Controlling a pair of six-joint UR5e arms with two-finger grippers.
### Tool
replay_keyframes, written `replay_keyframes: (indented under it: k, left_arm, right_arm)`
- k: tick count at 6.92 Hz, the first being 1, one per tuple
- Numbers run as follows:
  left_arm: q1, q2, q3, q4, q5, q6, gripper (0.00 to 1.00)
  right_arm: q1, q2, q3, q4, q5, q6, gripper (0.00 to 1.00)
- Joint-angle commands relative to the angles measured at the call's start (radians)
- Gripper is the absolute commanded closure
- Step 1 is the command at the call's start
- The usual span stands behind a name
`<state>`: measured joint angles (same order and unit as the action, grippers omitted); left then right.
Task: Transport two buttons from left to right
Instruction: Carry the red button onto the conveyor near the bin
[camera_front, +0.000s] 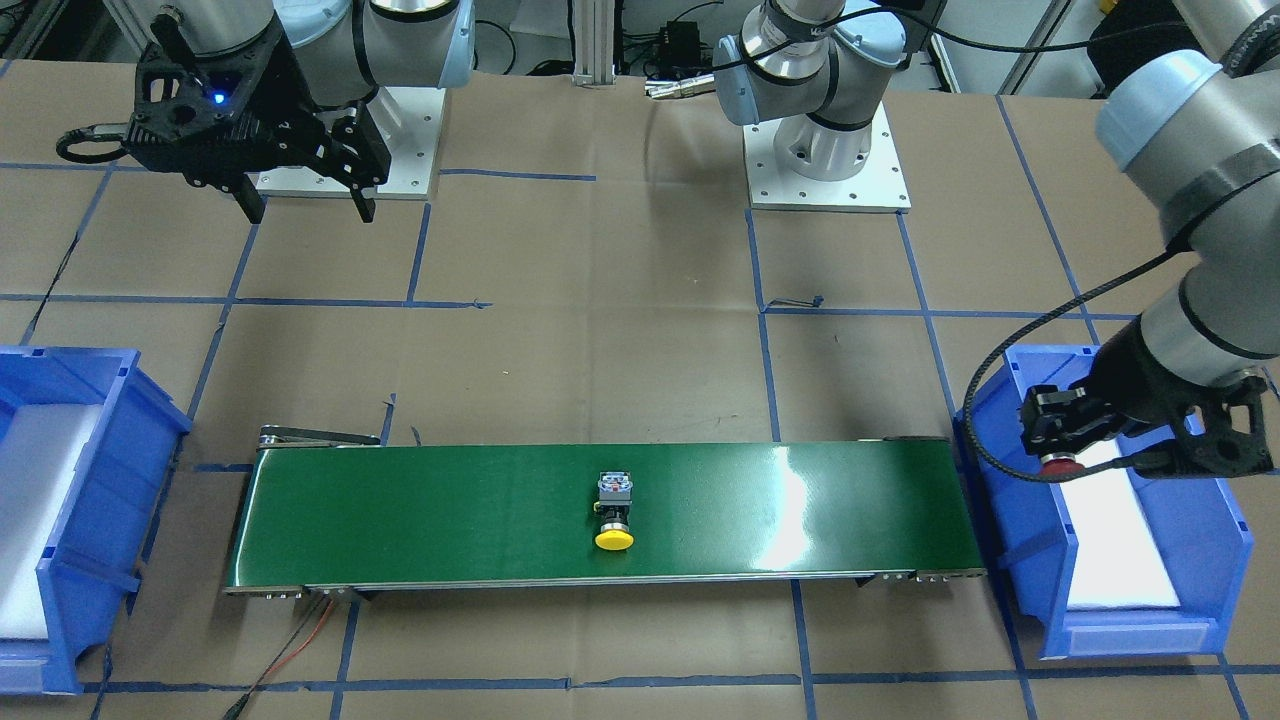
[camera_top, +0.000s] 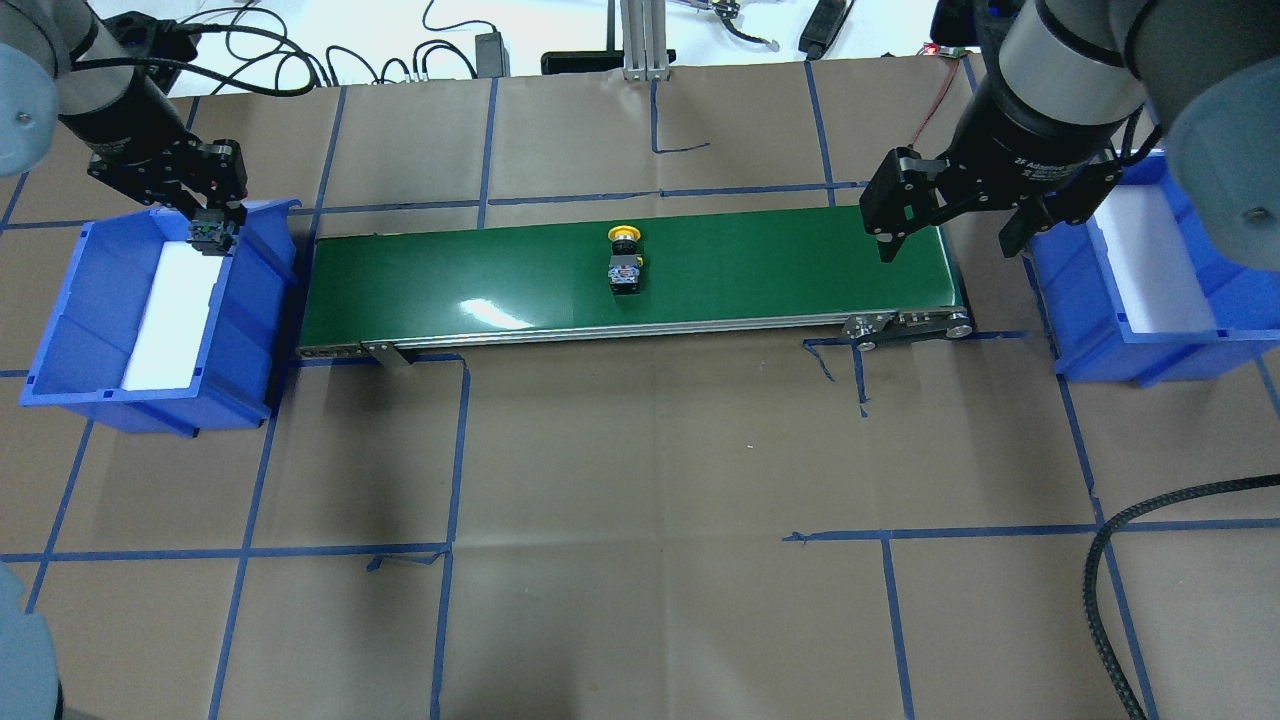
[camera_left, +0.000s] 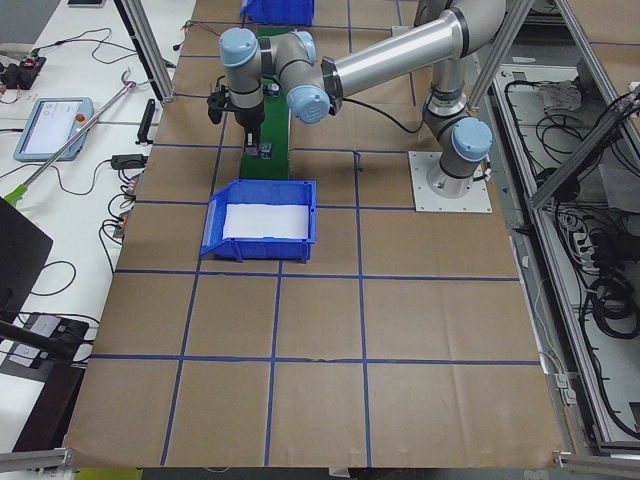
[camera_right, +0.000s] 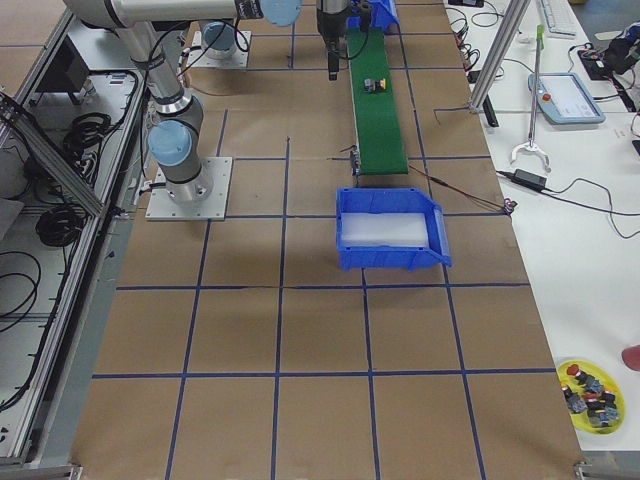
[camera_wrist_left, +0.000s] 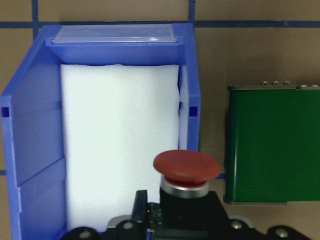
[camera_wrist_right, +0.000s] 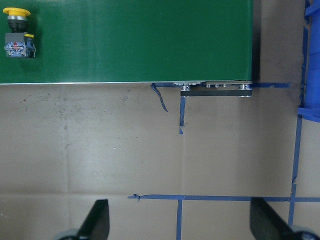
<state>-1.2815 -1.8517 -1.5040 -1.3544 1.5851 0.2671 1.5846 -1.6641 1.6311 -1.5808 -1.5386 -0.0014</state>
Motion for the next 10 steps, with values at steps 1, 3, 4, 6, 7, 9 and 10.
replay_keyframes:
  k: [1,3,4,6,7,9,10]
  left_arm:
    - [-0.082,0.008,-0.044,0.015,-0.002,-0.104,0.94]
    - [-0.105,-0.017,-0.061,0.015,-0.004,-0.144,0.94]
    - [-0.105,-0.027,-0.091,0.038,-0.004,-0.147,0.94]
    - [-0.105,-0.067,-0.163,0.211,-0.002,-0.147,0.94]
    - [-0.105,-0.084,-0.189,0.259,-0.002,-0.147,0.93]
    - [-0.105,-0.119,-0.196,0.308,-0.002,-0.147,0.93]
    - [-0.105,-0.127,-0.196,0.320,-0.002,-0.149,0.93]
  right_arm:
    - [0.000,0.003,0.001,0.002,0.000,0.000,0.00]
    - [0.000,0.007,0.004,0.002,0.000,0.001,0.00]
    - [0.000,0.007,0.004,0.002,0.000,0.001,0.00]
    - [0.000,0.006,0.003,0.004,0.000,0.001,0.00]
    - [0.001,0.009,0.006,0.005,0.000,0.001,0.00]
    - [0.002,0.009,0.006,0.004,0.000,0.000,0.00]
    - [0.002,0.009,0.007,0.004,0.000,0.001,0.00]
